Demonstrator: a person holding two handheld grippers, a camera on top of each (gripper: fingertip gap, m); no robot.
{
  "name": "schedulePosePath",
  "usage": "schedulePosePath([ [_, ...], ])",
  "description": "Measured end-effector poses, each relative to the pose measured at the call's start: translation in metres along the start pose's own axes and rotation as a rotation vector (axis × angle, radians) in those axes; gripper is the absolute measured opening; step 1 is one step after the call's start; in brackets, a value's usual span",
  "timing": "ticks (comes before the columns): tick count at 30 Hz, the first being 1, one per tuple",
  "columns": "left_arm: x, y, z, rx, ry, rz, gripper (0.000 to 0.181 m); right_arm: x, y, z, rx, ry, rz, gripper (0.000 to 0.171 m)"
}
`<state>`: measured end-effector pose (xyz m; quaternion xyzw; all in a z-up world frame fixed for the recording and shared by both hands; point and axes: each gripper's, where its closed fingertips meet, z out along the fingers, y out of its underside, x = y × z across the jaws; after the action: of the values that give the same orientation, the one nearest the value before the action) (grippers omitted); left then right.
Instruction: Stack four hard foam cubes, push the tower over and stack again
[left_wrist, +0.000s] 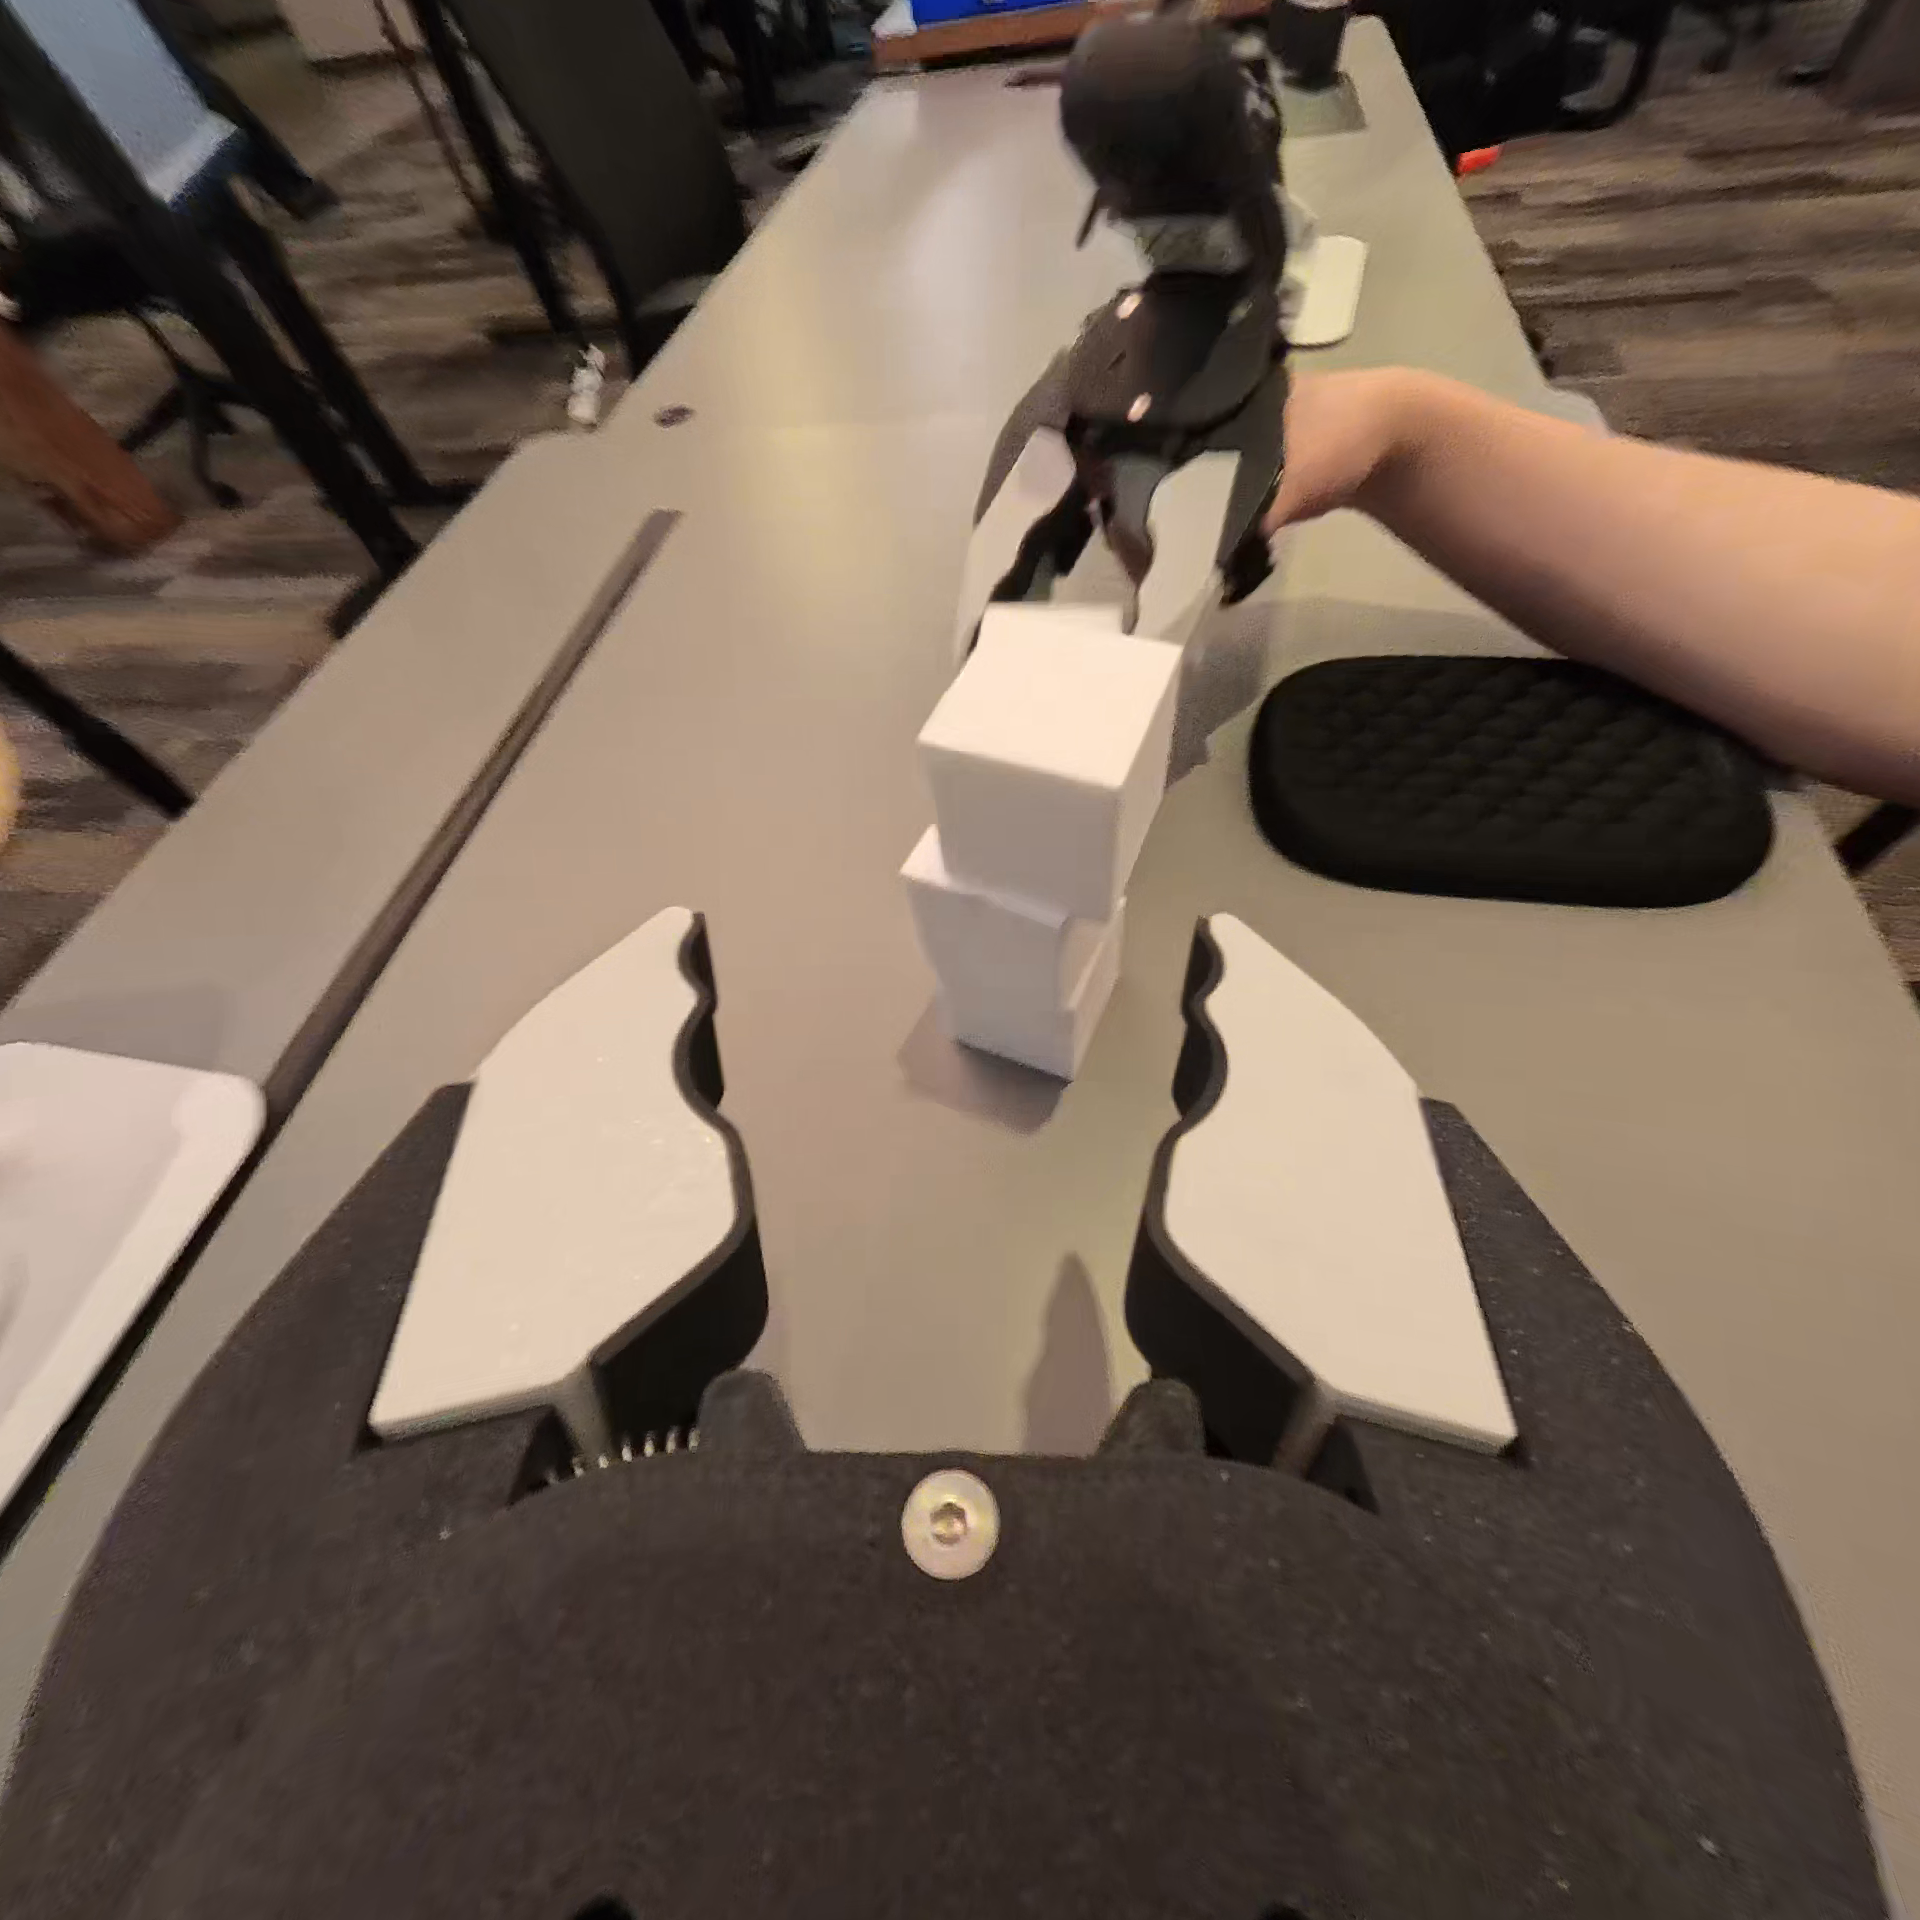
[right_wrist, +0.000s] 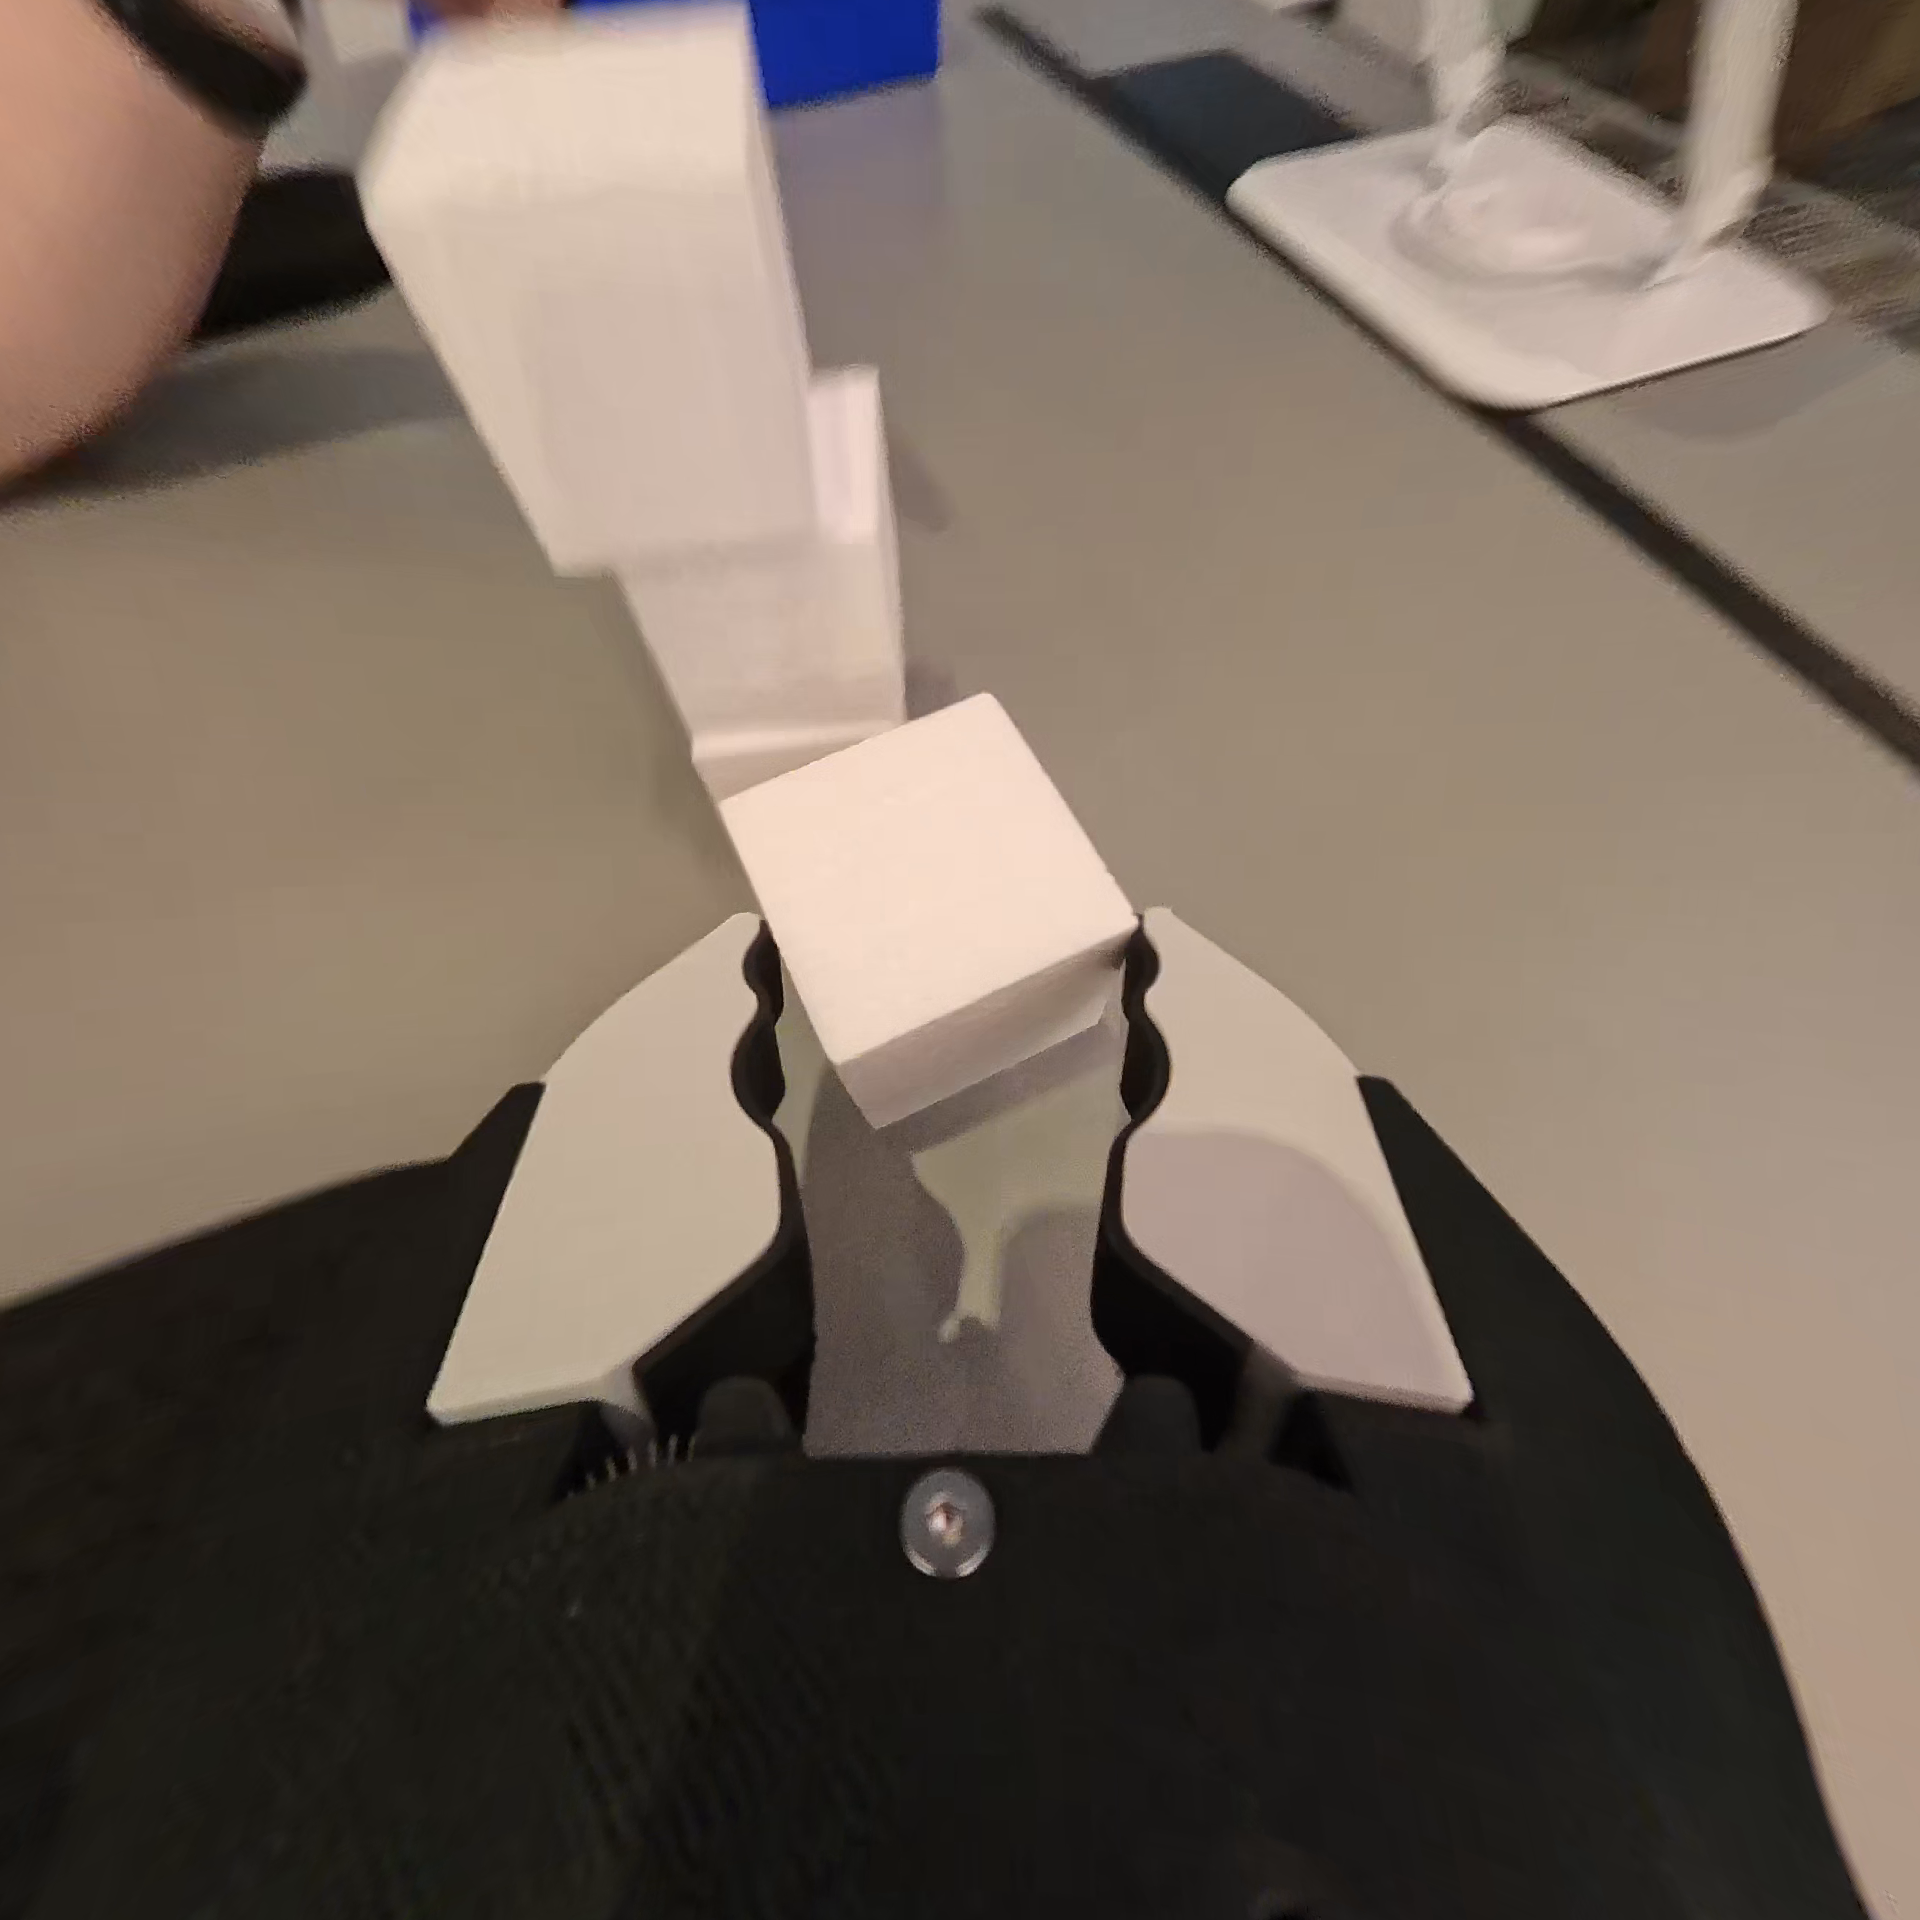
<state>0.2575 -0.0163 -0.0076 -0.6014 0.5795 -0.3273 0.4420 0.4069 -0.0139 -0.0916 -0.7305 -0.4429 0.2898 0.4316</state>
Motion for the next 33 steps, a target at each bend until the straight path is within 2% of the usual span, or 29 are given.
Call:
schedulePosePath([
  [3, -0.016, 0.009, -0.027, -0.015, -0.069, -0.008, 0.082, 0.001, -0.058, -0.027, 0.121, 0.086, 0.097, 0.064],
  [6, -0.026, 0.015, -0.048, -0.043, -0.104, -0.031, 0.083, -0.023, -0.12, -0.038, 0.249, 0.06, 0.103, 0.064],
  [8, -0.028, 0.017, -0.057, -0.048, -0.117, -0.03, 0.083, -0.035, -0.14, -0.031, 0.23, 0.053, 0.091, 0.064],
  [10, -0.031, 0.019, -0.062, -0.045, -0.129, -0.039, 0.083, -0.042, -0.144, -0.016, 0.148, 0.063, 0.082, 0.064],
  [18, -0.034, 0.027, -0.074, -0.06, -0.141, -0.058, 0.082, -0.048, -0.117, 0.026, -0.036, 0.093, 0.095, 0.065],
  [21, -0.037, 0.022, -0.08, -0.036, -0.152, -0.063, 0.082, -0.047, -0.122, 0.016, 0.02, 0.166, 0.054, 0.084],
  [23, -0.04, 0.019, -0.089, -0.027, -0.174, -0.055, 0.082, -0.048, -0.123, 0.0, 0.097, 0.216, 0.055, 0.084],
  [25, -0.045, 0.017, -0.101, -0.016, -0.209, -0.054, 0.081, -0.051, -0.106, -0.015, 0.123, 0.227, 0.087, 0.081],
  [26, -0.047, 0.016, -0.108, -0.012, -0.23, -0.054, 0.081, -0.052, -0.092, -0.021, 0.109, 0.222, 0.109, 0.074],
  [27, -0.05, 0.016, -0.116, -0.012, -0.254, -0.054, 0.08, -0.05, -0.073, -0.026, 0.079, 0.224, 0.139, 0.059],
  [29, -0.056, 0.019, -0.131, -0.021, -0.308, -0.052, 0.077, -0.037, -0.033, -0.036, -0.012, 0.264, 0.241, 0.001],
  [33, -0.062, 0.024, -0.156, -0.027, -0.375, -0.073, 0.074, -0.015, 0.018, -0.04, -0.152, 0.337, 0.518, 0.001],
])
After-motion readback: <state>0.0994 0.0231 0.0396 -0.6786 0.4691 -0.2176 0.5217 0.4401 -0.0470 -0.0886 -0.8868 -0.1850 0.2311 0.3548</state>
